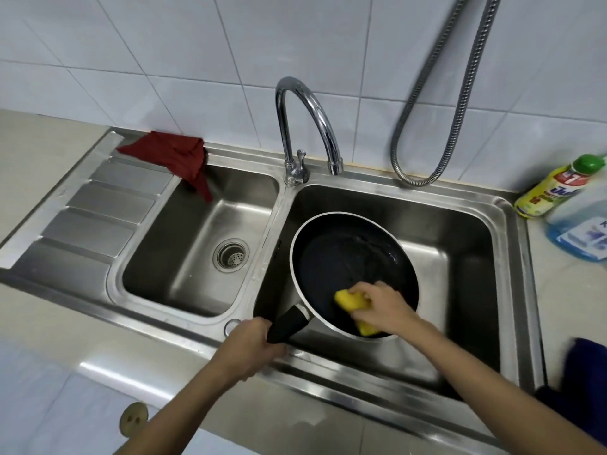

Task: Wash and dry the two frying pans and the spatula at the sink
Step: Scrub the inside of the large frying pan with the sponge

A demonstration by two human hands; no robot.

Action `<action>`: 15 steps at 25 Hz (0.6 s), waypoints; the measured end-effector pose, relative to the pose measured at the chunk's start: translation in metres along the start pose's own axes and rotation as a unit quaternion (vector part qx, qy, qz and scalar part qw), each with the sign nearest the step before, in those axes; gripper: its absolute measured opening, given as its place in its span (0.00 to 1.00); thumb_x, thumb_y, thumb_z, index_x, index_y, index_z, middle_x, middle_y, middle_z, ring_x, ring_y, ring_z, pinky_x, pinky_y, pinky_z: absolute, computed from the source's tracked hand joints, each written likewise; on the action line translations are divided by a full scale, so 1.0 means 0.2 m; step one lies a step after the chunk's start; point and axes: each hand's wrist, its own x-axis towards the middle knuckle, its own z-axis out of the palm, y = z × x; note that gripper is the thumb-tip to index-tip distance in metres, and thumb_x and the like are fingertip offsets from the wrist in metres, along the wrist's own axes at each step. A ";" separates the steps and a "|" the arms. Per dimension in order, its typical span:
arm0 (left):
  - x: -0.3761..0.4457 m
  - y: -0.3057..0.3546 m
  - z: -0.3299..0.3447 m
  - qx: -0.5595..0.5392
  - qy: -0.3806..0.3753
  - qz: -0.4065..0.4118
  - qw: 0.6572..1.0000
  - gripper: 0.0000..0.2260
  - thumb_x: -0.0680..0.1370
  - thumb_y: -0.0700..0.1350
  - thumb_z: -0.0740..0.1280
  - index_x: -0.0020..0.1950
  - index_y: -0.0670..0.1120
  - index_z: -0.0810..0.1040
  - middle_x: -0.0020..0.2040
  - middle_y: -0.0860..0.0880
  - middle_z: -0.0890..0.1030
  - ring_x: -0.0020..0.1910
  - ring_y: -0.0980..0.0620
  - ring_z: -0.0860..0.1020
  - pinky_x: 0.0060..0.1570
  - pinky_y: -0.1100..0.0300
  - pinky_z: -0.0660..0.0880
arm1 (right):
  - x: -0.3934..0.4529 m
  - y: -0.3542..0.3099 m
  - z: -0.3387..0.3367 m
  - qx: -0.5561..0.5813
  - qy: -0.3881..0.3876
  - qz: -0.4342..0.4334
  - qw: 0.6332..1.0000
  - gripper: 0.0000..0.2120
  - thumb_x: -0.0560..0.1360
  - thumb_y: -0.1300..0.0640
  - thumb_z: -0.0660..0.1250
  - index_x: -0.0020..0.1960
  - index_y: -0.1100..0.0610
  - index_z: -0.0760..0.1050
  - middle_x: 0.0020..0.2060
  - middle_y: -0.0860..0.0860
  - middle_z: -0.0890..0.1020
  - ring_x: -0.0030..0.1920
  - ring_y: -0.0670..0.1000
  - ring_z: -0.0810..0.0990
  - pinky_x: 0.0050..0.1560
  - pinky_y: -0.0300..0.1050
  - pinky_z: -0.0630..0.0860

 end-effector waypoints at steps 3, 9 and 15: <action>-0.01 0.04 0.01 0.057 -0.018 0.026 0.998 0.11 0.73 0.53 0.72 0.42 0.48 0.75 0.28 0.53 0.72 0.19 0.58 0.70 0.18 0.69 0.64 | 0.03 -0.23 0.15 0.109 0.039 -0.068 0.991 0.22 0.70 0.51 0.69 0.64 0.44 0.73 0.52 0.52 0.73 0.53 0.54 0.77 0.51 0.41 0.69; -0.09 0.03 -0.01 0.021 -0.028 0.018 0.999 0.14 0.74 0.53 0.71 0.42 0.43 0.76 0.32 0.48 0.71 0.14 0.57 0.66 0.19 0.64 0.66 | 0.35 -0.07 0.08 -0.055 0.115 -0.011 0.992 0.26 0.74 0.49 0.68 0.70 0.51 0.68 0.59 0.59 0.69 0.59 0.61 0.72 0.62 0.51 0.70; -0.08 -0.01 -0.02 -0.098 -0.026 0.009 0.995 0.14 0.74 0.48 0.71 0.33 0.46 0.71 0.22 0.51 0.67 0.16 0.54 0.66 0.20 0.61 0.63 | 0.18 0.20 -0.06 -0.087 0.087 0.067 0.990 0.26 0.71 0.47 0.69 0.69 0.49 0.70 0.58 0.59 0.70 0.58 0.63 0.75 0.61 0.50 0.72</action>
